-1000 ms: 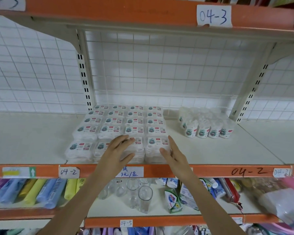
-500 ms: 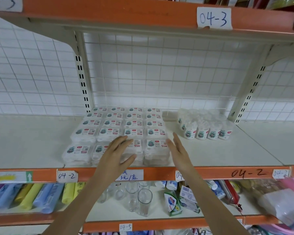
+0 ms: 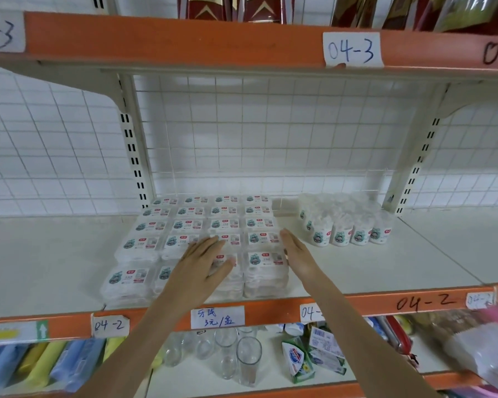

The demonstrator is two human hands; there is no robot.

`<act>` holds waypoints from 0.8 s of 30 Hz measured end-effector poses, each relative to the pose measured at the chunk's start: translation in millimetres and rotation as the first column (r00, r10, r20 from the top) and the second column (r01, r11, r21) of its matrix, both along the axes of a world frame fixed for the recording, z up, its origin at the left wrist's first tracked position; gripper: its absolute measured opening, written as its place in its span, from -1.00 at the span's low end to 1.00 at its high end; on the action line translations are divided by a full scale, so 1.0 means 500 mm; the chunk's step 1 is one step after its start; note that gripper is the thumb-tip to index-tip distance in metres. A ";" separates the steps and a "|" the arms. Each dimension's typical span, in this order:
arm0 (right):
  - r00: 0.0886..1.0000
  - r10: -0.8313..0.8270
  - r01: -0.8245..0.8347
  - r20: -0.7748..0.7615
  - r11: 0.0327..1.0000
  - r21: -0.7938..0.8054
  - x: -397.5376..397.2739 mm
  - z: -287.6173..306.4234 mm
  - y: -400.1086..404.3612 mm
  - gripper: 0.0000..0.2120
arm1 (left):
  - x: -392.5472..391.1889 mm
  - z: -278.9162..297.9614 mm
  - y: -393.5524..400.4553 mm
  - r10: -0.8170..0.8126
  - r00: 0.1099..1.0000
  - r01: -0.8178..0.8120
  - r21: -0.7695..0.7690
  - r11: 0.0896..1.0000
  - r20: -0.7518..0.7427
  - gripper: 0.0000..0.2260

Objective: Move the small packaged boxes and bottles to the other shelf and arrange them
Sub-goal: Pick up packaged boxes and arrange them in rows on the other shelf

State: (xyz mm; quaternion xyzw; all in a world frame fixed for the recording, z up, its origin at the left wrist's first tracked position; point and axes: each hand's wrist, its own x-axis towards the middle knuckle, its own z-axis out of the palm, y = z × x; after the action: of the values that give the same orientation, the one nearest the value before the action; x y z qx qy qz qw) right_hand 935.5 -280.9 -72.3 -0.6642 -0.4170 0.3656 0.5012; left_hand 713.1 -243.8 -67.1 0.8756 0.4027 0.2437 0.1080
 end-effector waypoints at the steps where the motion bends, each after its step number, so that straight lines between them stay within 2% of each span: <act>1: 1.000 -0.012 0.012 -0.017 1.000 0.001 0.006 0.003 0.002 -0.41 | 0.008 0.010 0.001 -0.013 1.000 0.013 -0.014 1.000 0.006 0.00; 4: 0.999 0.019 -0.020 -0.044 0.999 -0.037 0.018 0.011 0.010 -0.42 | 0.043 0.043 0.006 -0.044 0.999 0.044 -0.036 0.998 0.004 0.05; 6: 0.994 0.088 -0.091 -0.072 0.995 -0.040 0.019 0.010 0.009 -0.40 | 0.072 0.060 0.007 -0.066 0.997 0.069 -0.070 0.995 0.043 0.00; 9: 0.992 0.099 -0.099 -0.076 0.995 0.000 0.045 0.008 -0.008 -0.42 | 0.122 0.072 0.010 -0.097 0.989 0.111 -0.122 0.986 0.116 -0.41; 11: 0.997 0.077 -0.076 -0.010 0.994 0.077 0.095 0.021 -0.024 -0.49 | 0.163 0.083 0.013 -0.089 0.977 0.122 -0.166 0.978 0.196 -0.56; 15: 0.979 -0.051 -0.022 0.198 0.937 0.348 0.272 0.061 -0.045 -0.82 | 0.273 0.110 0.013 0.005 0.925 0.101 -0.258 0.961 0.380 -0.65; 17: 0.912 -0.095 -0.049 0.398 0.940 0.338 0.372 0.074 -0.047 -0.83 | 0.341 0.113 0.013 -0.031 0.931 0.113 -0.205 0.972 0.363 -0.68; 19: 0.809 -0.022 -0.139 0.587 0.964 0.228 0.445 0.082 -0.044 -0.82 | 0.411 0.107 0.017 -0.082 0.967 0.114 -0.123 0.986 0.240 -0.71; 21: 0.695 0.113 -0.261 0.710 0.960 0.103 0.483 0.084 -0.032 -0.78 | 0.470 0.099 0.025 -0.069 0.987 0.084 -0.101 0.991 0.147 -0.72; 24: 0.515 0.216 -0.433 0.829 0.901 0.034 0.500 0.080 -0.005 -0.75 | 0.526 0.079 0.037 -0.017 0.997 0.026 -0.117 0.993 0.069 -0.70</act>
State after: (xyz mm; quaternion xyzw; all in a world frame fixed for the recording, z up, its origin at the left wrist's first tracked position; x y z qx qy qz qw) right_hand 1185.5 -283.5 -32.1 -0.6010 -0.7560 0.0578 0.2528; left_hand 976.0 -225.0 -27.7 0.8632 0.4031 0.2479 0.1759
